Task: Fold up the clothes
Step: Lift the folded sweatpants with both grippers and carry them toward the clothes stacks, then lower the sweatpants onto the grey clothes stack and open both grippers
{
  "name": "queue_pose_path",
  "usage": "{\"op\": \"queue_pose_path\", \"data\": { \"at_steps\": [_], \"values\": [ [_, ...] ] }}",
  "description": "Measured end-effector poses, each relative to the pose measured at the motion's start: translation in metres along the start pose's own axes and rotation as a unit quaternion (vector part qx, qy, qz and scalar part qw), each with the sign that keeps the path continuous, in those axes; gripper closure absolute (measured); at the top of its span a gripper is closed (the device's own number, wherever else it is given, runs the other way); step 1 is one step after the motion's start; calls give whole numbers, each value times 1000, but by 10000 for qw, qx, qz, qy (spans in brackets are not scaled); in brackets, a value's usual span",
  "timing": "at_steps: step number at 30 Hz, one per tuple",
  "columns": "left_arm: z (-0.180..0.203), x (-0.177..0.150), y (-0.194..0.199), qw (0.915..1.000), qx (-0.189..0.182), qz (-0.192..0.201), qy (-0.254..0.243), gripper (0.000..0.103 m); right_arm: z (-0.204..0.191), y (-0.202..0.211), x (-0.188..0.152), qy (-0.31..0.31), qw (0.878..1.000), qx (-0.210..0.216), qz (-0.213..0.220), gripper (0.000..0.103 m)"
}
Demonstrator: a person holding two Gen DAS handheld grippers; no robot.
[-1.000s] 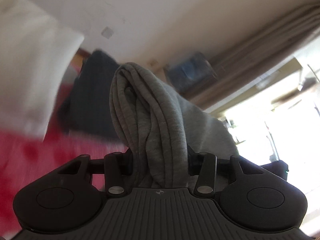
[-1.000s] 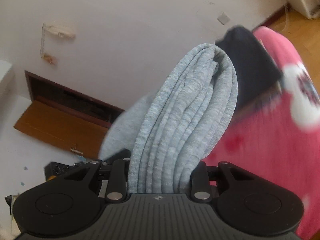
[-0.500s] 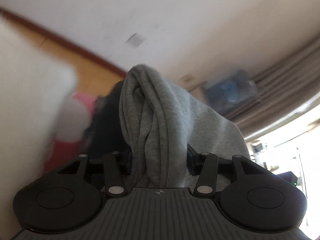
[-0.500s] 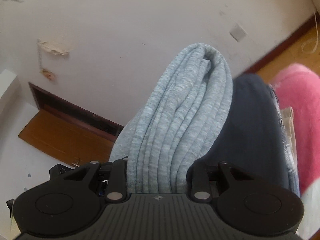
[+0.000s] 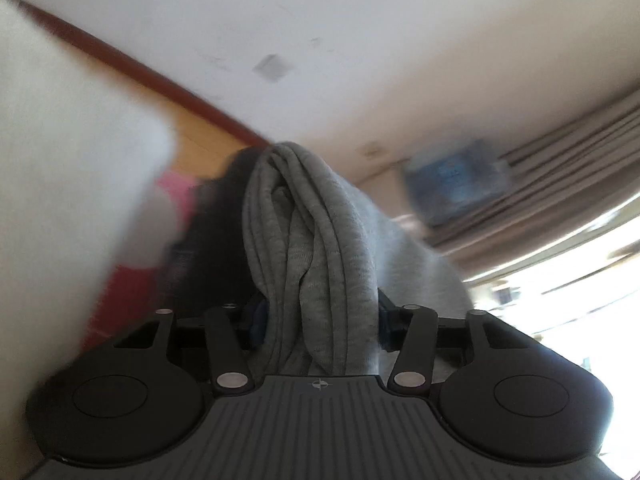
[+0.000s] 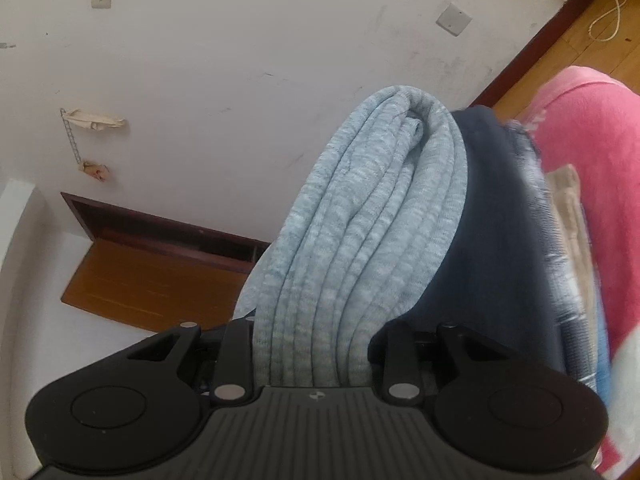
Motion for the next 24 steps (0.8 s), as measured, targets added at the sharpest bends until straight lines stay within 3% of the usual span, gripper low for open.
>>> {"op": "queue_pose_path", "data": {
  "at_steps": [2, 5, 8, 11, 14, 16, 18, 21, 24],
  "values": [
    [-10, -8, -10, 9996, 253, -61, -73, 38, 21, -5, -3, -35, 9999, -103, 33, 66],
    [-8, -5, 3, 9999, 71, 104, 53, 39, 44, -4, -2, -351, 9993, 76, 67, 62],
    [0, 0, 30, 9987, 129, 455, -204, 39, 42, 14, 5, -313, 9994, 28, 121, 54],
    [19, -4, 60, 9928, 208, 887, -772, 39, 27, 49, 16, 100, 9977, -227, 627, 53],
    [52, -24, 82, 9774, 235, 1162, -1753, 39, 7, 84, 28, 616, 9896, -476, 1213, 53],
    [76, -51, 87, 9576, 277, 1227, -2592, 40, -15, 90, 31, 1230, 9792, -574, 1506, 56],
    [95, -84, 81, 9340, 357, 1144, -3366, 41, -38, 76, 29, 2105, 9652, -572, 1441, 60],
    [91, -128, 48, 9225, 620, 726, -3740, 41, -48, 48, 17, 3252, 9349, -833, 1152, 70],
    [83, -150, 34, 9151, 765, 826, -3871, 41, -9, 19, 3, 3834, 9035, -1752, 780, 84]
  ]
}}
Point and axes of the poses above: each gripper's, at about its wrist camera, not at the fingertips, and y roughly against the way its jaws point, z to its right, x to its top, the point moved 6 cm from there along -y, roughly the way its jaws point, and after that the axes turned 5 degrees about z, right-handed, at the moved point
